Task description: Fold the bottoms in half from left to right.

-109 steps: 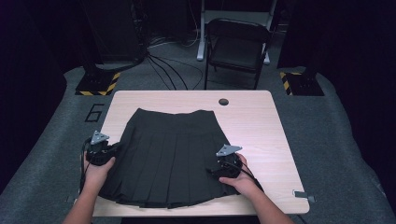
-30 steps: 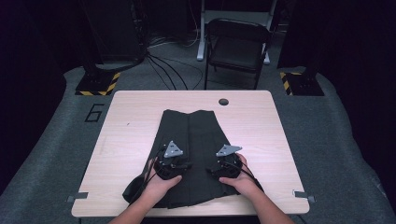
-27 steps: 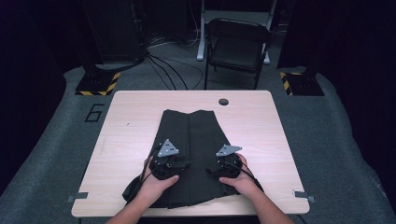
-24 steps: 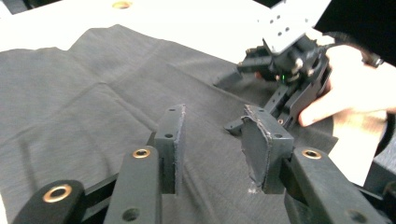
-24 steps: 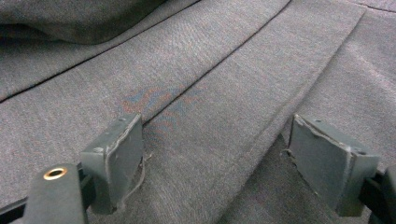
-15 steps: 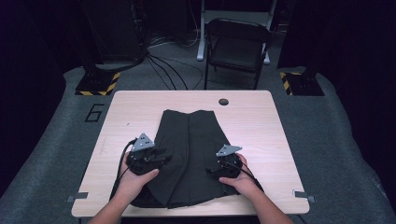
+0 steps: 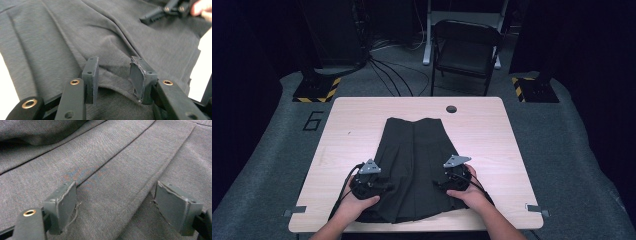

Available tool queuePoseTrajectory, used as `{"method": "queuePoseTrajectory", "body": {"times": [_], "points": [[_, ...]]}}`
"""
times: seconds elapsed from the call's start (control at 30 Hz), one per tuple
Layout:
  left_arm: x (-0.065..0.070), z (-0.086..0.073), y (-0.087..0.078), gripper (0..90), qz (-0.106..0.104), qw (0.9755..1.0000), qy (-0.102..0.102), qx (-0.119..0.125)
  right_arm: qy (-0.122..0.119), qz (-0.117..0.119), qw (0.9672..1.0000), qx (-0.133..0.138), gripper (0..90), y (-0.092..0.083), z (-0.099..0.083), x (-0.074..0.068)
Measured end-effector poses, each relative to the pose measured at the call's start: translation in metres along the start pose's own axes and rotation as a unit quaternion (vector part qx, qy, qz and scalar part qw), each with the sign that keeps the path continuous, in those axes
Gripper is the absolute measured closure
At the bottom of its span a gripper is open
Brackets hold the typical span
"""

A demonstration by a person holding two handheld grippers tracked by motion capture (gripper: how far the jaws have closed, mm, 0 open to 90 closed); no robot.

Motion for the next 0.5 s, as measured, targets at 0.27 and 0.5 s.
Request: {"method": "queuePoseTrajectory", "body": {"times": [0.27,0.5], "points": [[0.0015,-0.0078,0.0024,58.4,0.021,0.9996,0.017,-0.003,0.000,0.001,1.0000,0.001,18.0,0.0001,0.0001,-0.0001],[-0.0019,-0.0094,-0.0037,56.6,0.037,0.9992,0.017,0.001,0.001,0.001,1.0000,0.001,19.0,0.0000,0.0001,0.0000]]}}
Point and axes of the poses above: each handheld gripper's, and its own axes: y roughly forward along the jaws, z roughly out of its top, x roughly to its right, the point moved 6 cm from there along y, roughly forward along the jaws, and after that the axes turned 13 degrees about z, right-handed, at the moved point
